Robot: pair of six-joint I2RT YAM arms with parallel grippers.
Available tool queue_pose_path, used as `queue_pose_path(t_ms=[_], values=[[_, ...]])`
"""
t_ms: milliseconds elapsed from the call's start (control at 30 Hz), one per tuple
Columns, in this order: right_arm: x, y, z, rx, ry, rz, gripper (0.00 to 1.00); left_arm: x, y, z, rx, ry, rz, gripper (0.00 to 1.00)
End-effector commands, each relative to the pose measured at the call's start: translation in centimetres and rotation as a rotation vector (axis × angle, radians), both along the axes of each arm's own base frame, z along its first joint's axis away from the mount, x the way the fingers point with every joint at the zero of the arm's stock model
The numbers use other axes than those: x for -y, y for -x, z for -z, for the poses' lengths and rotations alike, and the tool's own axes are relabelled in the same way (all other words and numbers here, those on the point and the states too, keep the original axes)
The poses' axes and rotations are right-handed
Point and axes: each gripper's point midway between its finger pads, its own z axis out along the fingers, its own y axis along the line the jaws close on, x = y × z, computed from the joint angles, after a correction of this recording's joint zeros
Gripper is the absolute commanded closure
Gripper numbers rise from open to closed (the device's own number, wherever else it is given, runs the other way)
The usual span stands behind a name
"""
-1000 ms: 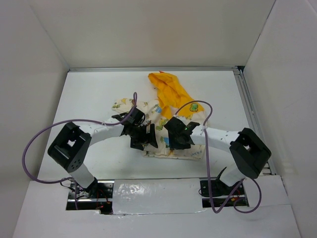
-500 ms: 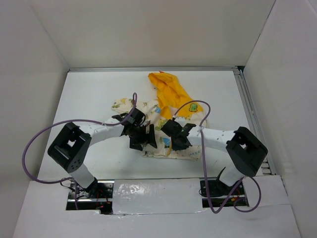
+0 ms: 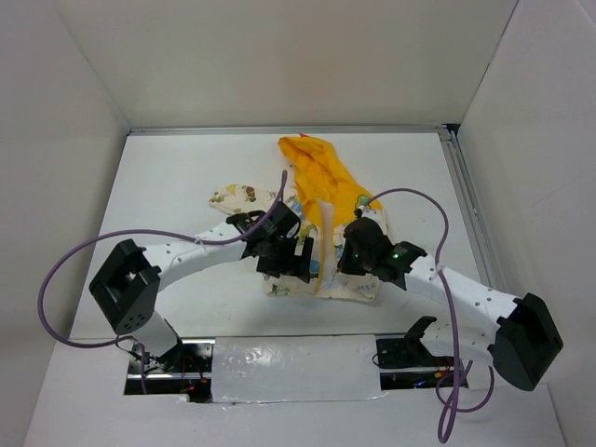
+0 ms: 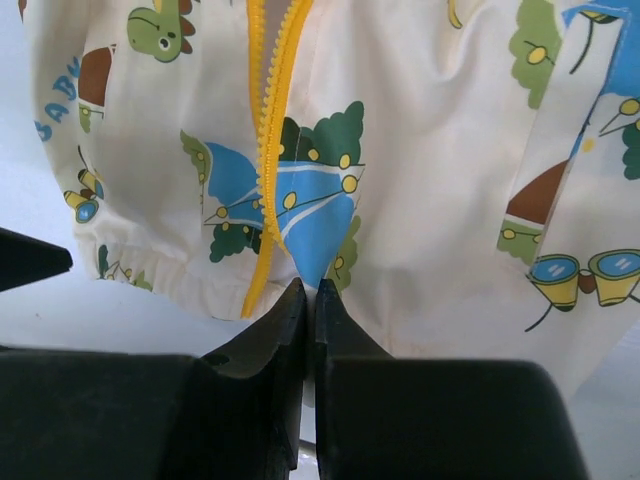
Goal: Zip up the jacket
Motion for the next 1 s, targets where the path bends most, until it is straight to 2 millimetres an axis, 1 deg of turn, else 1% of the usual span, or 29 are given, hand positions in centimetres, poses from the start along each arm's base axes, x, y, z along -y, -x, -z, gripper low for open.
queue_pose_path(t_ms=[0, 33, 67, 100, 133, 167, 200, 233, 267, 300, 333, 400, 433, 467, 533, 767, 967], values=[[-0.6, -0.4, -1.1, 0.038, -0.090, -0.035, 0.93, 0.7, 0.1, -0.4, 0.055, -0.088, 0.076, 0.01], [-0.2, -0.6, -0.9, 0.034, -0.092, -0.018, 0.93, 0.6, 0.2, 0.6, 0.039, -0.130, 0.074, 0.01], [-0.1, -0.5, -1.0, 0.035, -0.101, -0.018, 0.93, 1.4, 0.1, 0.3, 0.046, -0.134, 0.084, 0.03], [-0.2, -0.6, -1.1, 0.037, -0.109, -0.018, 0.93, 1.4, 0.2, 0.7, 0.037, -0.162, 0.080, 0.05], [0.1, -0.7, -0.9, 0.035, -0.112, -0.005, 0.93, 1.1, 0.6, 1.9, 0.007, -0.214, 0.076, 0.06], [0.3, -0.8, -0.9, 0.038, -0.116, 0.000, 0.93, 1.5, 0.4, 1.9, 0.013, -0.227, 0.074, 0.06], [0.3, -0.8, -1.2, 0.045, -0.129, -0.001, 0.93, 1.6, 0.5, 2.3, 0.021, -0.259, 0.073, 0.06], [0.5, -0.9, -1.0, 0.040, -0.131, 0.006, 0.93, 1.5, 0.7, 3.1, 0.002, -0.287, 0.070, 0.08], [0.4, -0.8, -1.2, 0.044, -0.146, 0.001, 0.93, 2.0, 0.5, 3.0, 0.010, -0.289, 0.065, 0.10], [0.5, -0.7, -0.9, 0.037, -0.149, 0.001, 0.92, 1.9, 0.6, 3.6, -0.007, -0.313, 0.049, 0.12], [0.6, -0.8, -0.9, 0.039, -0.154, 0.002, 0.91, 2.3, 0.4, 3.3, -0.009, -0.308, 0.031, 0.14], [0.7, -0.5, -0.8, 0.038, -0.164, -0.003, 0.90, 2.4, 0.4, 3.8, -0.019, -0.322, -0.002, 0.17], [0.8, -0.6, -0.9, 0.046, -0.167, -0.001, 0.90, 2.6, 0.3, 3.9, -0.020, -0.320, -0.005, 0.18], [0.5, -0.3, -1.0, 0.044, -0.183, -0.020, 0.89, 2.7, 0.3, 3.8, -0.023, -0.312, -0.011, 0.19], [0.7, -0.2, -0.8, 0.040, -0.184, -0.016, 0.89, 2.9, 0.4, 4.0, -0.027, -0.306, -0.012, 0.23], [1.4, 0.2, 0.2, 0.021, -0.174, 0.008, 0.88, 3.2, 0.6, 4.0, -0.051, -0.307, -0.031, 0.25], [1.5, 0.1, 0.2, 0.024, -0.183, 0.017, 0.87, 4.1, 0.4, 3.3, -0.036, -0.295, -0.034, 0.24]])
